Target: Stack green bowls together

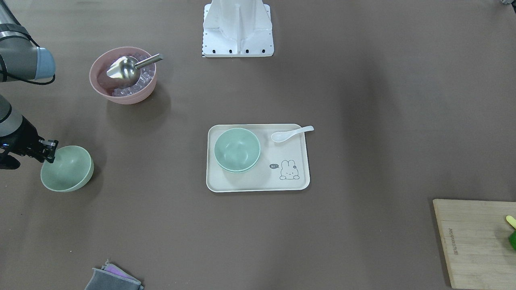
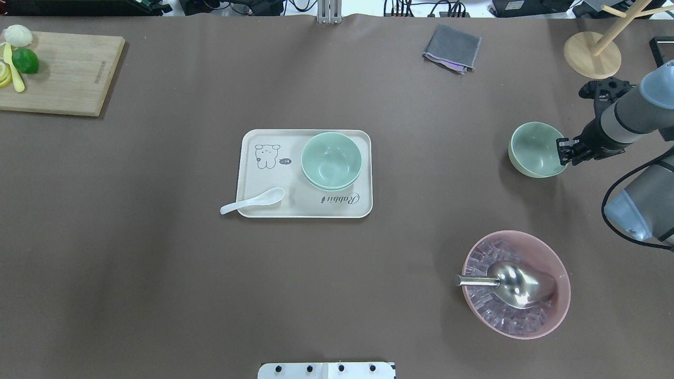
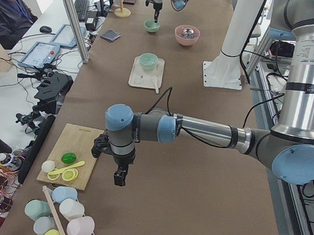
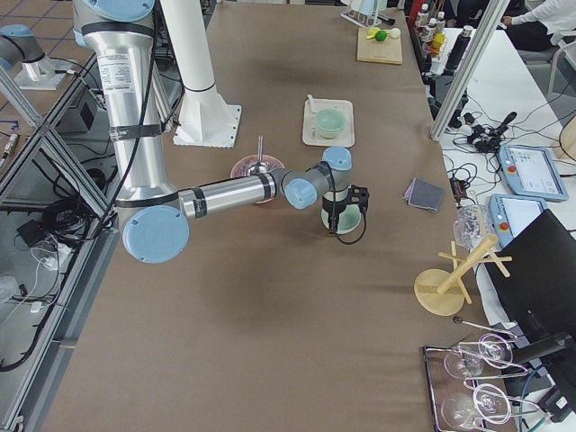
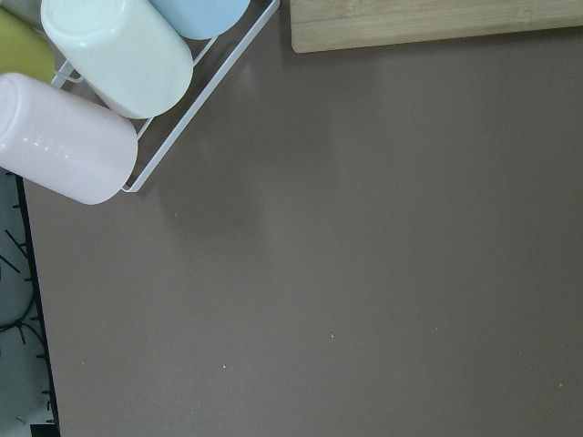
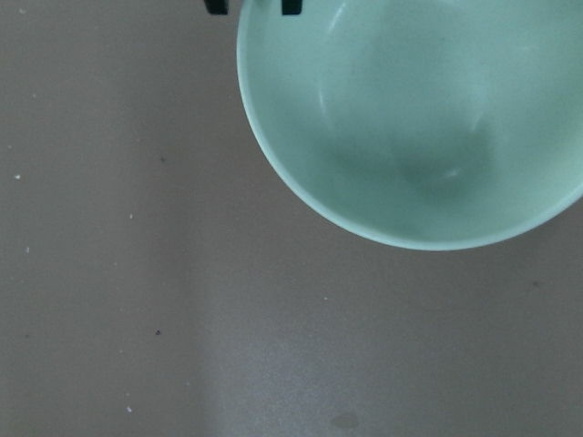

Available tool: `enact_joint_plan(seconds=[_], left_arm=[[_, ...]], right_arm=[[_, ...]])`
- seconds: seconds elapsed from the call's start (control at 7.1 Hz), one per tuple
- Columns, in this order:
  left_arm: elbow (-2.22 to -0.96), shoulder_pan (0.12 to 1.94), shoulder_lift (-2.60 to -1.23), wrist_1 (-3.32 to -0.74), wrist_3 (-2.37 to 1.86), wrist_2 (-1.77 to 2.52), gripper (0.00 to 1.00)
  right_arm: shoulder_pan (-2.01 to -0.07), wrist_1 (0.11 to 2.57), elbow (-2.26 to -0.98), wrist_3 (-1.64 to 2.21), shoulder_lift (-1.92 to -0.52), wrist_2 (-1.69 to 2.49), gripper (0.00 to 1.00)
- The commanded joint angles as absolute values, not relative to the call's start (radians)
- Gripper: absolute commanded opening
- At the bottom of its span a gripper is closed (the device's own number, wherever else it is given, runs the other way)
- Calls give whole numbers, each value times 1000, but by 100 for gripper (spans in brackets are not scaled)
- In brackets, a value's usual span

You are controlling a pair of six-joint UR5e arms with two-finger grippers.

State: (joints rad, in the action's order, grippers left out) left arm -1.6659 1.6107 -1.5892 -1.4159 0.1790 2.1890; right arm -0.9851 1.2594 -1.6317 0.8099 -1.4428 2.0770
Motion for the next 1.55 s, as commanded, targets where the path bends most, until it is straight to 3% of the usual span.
enact_joint_plan(seconds=[0.0,0.42,0.99,1.27,1.41], left_arm=[[-1666,1611,-1589,-1416,179,2189,98],[-1666,1611,-1589,-1416,179,2189,98],[-1666,1608,-1589,-1417,179,2191,98],[-1666,1606,-1589,-1417,179,2189,98],[-1666,1606,-1589,-1417,179,2189,98]], right_arm=[[-983,1259,-1632,822,-1439,2077,32],[-985,1259,-1637,836,-1437,2077,38],[-985,1259,-1625,836,-1448,2075,36],[-980,1259,-1624,877,-1434,2075,27],[-979,1258,-1624,879,-1433,2075,10]])
